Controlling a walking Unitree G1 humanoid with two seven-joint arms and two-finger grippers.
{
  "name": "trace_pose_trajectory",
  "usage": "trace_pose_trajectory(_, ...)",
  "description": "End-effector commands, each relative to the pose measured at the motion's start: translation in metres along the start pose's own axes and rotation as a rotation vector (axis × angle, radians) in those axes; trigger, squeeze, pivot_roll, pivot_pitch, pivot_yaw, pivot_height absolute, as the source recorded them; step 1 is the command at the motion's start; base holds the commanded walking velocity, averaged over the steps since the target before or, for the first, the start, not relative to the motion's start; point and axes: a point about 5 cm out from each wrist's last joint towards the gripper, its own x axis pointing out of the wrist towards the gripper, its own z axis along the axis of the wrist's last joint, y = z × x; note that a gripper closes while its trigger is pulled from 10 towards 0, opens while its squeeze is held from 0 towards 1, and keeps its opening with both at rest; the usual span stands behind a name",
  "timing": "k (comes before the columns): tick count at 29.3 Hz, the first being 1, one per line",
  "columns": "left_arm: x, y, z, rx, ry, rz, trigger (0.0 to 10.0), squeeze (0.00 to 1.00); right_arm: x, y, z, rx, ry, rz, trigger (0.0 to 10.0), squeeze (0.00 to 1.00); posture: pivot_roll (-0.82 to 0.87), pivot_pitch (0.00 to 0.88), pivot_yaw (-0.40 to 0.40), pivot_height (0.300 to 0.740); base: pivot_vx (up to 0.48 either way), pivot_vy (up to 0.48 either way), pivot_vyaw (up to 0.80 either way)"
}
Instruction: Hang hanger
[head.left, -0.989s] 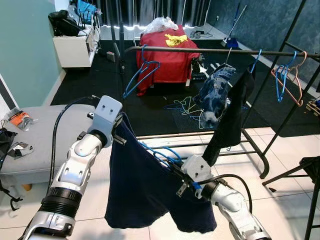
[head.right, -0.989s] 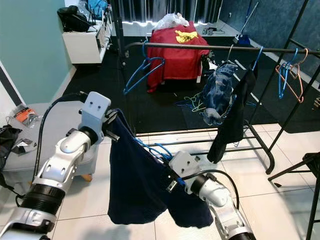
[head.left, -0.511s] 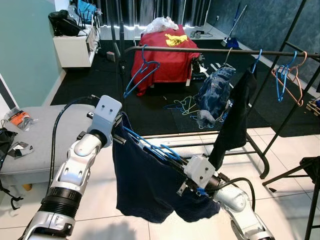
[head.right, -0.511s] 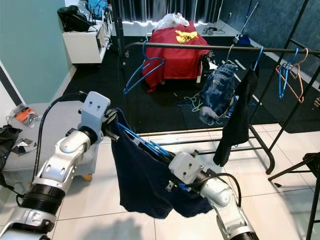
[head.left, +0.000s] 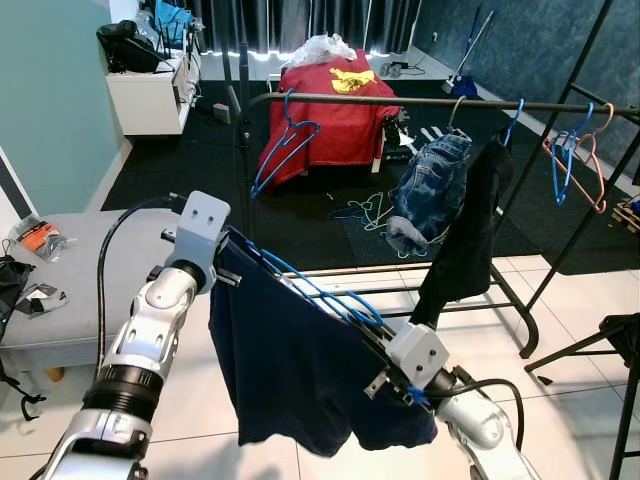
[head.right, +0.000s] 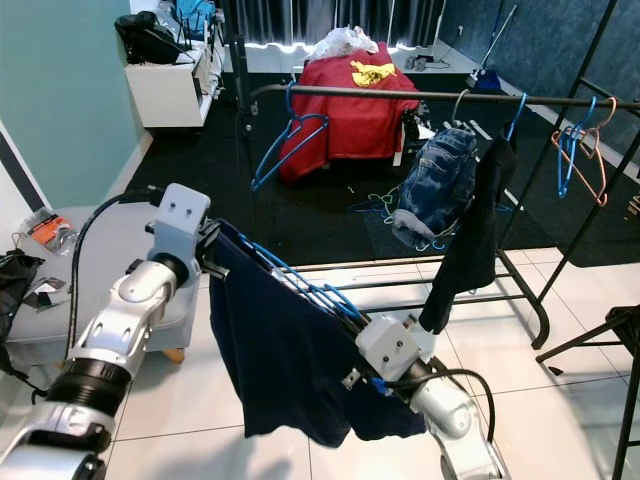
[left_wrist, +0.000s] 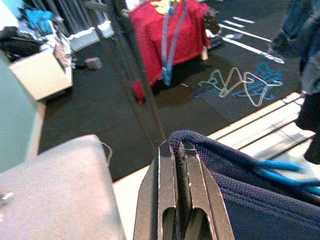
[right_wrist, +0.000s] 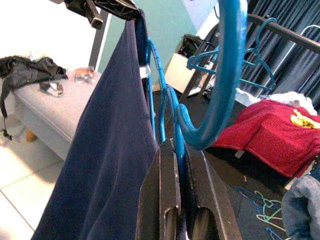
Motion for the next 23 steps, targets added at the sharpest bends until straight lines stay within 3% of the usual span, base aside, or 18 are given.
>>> trace_pose_trajectory(1,0.002,0.016,0.002,0.021,-0.007,0.060,0.0,0.00,-0.005,-0.003,0.001,0.013,-0.022,-0.023,10.0,0.00,-0.02,0.000,-0.012,0.740,0.000,0.000,0.00)
trace_pose_trajectory(5,0.006,0.021,0.002,0.029,0.002,0.066,0.0,0.00,-0.005,-0.002,0.002,0.043,-0.042,-0.030,10.0,0.00,-0.02,0.000,-0.009,0.740,0.000,0.000,0.00)
trace_pose_trajectory(9,0.007,0.010,-0.004,0.034,0.020,0.016,0.0,0.00,0.007,-0.014,0.014,0.066,-0.104,-0.081,10.0,0.00,-0.02,0.000,-0.007,0.740,0.000,0.000,0.00)
trace_pose_trajectory(12,-0.001,-0.034,-0.006,-0.005,-0.017,-0.204,0.0,0.00,0.033,-0.040,0.058,0.048,-0.258,-0.133,10.0,0.00,-0.02,0.000,-0.010,0.740,0.000,0.000,0.00)
trace_pose_trajectory(19,-0.012,-0.061,0.002,-0.072,-0.088,-0.336,0.0,0.00,0.052,-0.059,0.090,0.012,-0.368,-0.185,10.0,0.00,-0.02,0.000,-0.016,0.740,0.000,0.000,0.00)
trace_pose_trajectory(23,-0.032,-0.092,0.025,-0.145,-0.186,-0.520,0.0,0.00,0.074,-0.072,0.091,-0.017,-0.330,-0.221,10.0,0.00,-0.01,0.000,-0.023,0.740,0.000,0.000,0.00)
